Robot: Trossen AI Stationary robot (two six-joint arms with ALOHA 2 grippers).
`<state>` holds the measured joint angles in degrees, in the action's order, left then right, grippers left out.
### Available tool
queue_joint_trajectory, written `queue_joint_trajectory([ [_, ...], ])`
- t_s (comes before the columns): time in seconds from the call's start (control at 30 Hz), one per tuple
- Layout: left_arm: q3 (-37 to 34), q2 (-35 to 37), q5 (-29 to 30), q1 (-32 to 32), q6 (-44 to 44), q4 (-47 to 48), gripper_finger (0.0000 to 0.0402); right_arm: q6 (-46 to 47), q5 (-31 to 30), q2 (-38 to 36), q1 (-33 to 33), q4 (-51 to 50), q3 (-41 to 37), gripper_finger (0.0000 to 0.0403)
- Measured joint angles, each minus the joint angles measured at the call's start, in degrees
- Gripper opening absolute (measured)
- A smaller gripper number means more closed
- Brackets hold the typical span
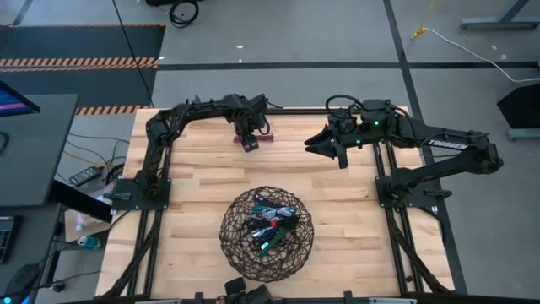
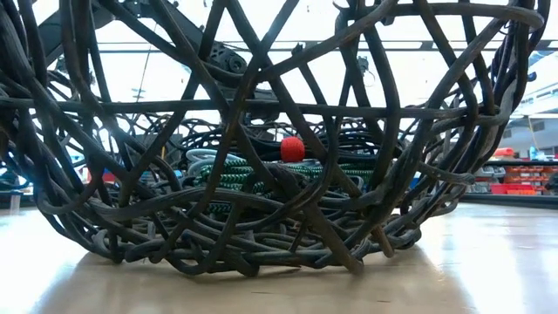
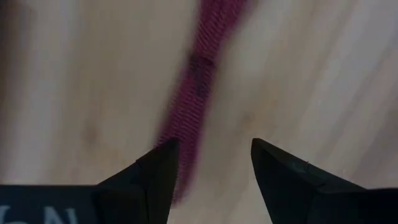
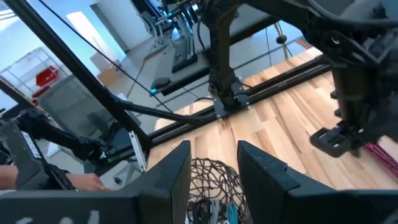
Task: Pick and place USB-C Cables
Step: Put the red charger cable into the wire basket
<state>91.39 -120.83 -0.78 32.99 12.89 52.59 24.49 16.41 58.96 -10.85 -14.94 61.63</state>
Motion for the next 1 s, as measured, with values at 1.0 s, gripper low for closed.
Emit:
queue_joint_trajectory([
  [1.0,0.0,-3.8,-0.5,-1.4,-1.8,4.5,0.0124,0.9,0.1,0.0,0.2,0.8,0.0,0.0136],
])
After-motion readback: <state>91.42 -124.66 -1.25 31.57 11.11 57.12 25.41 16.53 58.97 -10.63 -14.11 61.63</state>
